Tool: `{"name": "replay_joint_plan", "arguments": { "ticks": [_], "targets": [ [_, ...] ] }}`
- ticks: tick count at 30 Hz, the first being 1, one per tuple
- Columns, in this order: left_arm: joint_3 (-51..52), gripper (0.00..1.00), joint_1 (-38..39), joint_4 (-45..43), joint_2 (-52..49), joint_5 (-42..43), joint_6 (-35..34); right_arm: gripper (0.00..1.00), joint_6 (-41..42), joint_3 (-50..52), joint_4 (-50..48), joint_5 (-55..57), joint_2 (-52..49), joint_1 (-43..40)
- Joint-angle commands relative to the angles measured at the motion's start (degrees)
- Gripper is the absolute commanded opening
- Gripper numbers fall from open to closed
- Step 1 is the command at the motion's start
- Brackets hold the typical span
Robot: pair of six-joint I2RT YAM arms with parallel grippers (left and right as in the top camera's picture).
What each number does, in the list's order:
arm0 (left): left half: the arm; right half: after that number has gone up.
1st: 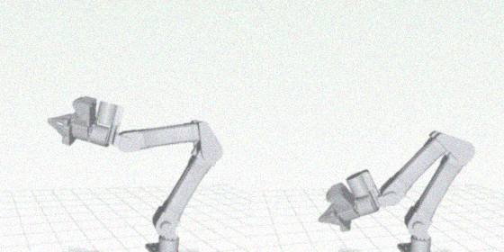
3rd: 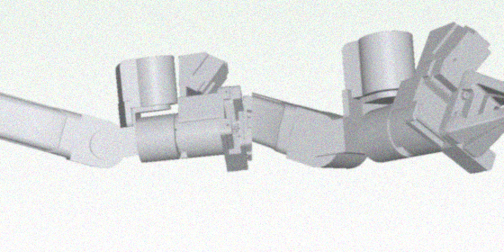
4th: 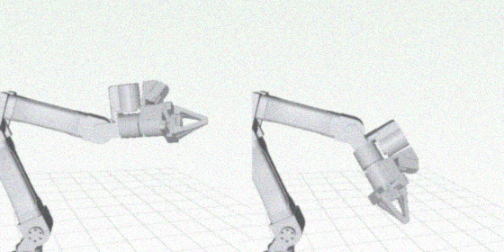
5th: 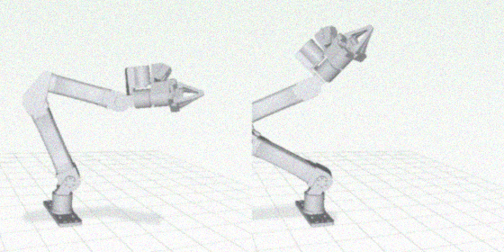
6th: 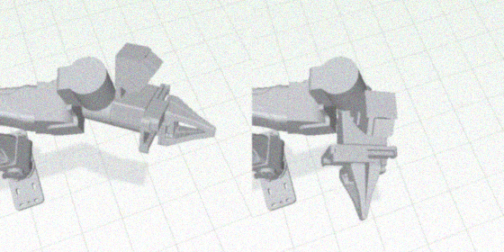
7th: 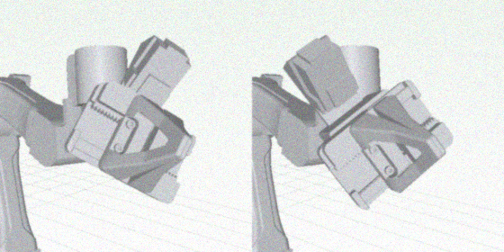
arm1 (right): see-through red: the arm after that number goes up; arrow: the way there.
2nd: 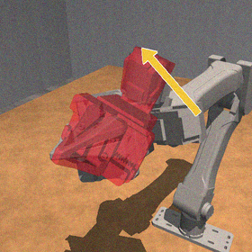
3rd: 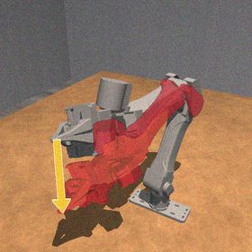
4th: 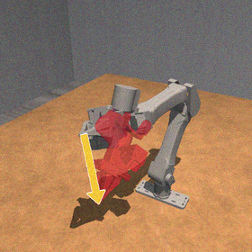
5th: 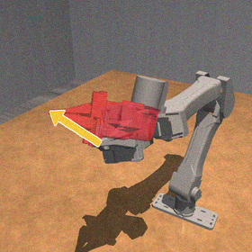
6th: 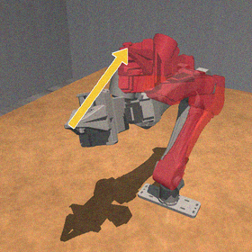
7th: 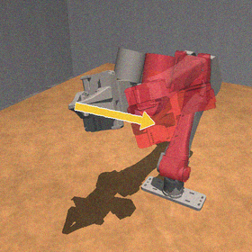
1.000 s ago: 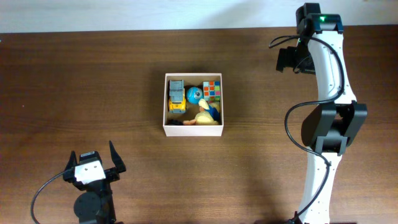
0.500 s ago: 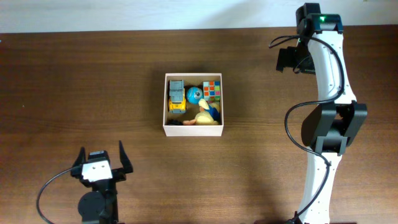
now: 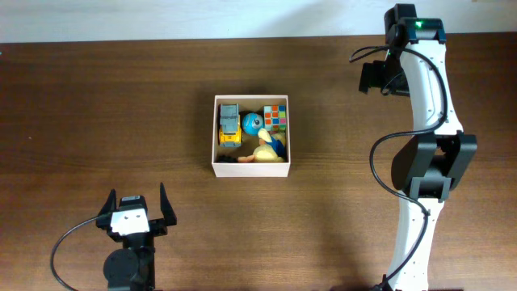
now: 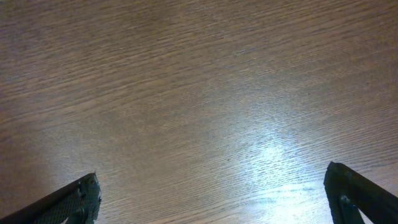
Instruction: Pack container
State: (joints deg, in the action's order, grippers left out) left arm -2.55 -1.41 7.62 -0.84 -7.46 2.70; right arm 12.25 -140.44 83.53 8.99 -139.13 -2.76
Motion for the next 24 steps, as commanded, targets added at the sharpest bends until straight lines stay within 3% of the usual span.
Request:
{"name": "replay_joint_plan", "arguments": {
  "ticks": [1, 24],
  "targets": [
    [0.46, 0.99, 0.24, -0.07, 0.55, 0.59, -0.55, 0.99, 0.68, 0.00, 0.00, 0.31, -0.13, -0.37],
    [0.46, 0.99, 0.24, -0.07, 0.55, 0.59, -0.55, 0.99, 0.66, -0.02, 1.05, -3.06, 1.46, 0.00]
  ]
}}
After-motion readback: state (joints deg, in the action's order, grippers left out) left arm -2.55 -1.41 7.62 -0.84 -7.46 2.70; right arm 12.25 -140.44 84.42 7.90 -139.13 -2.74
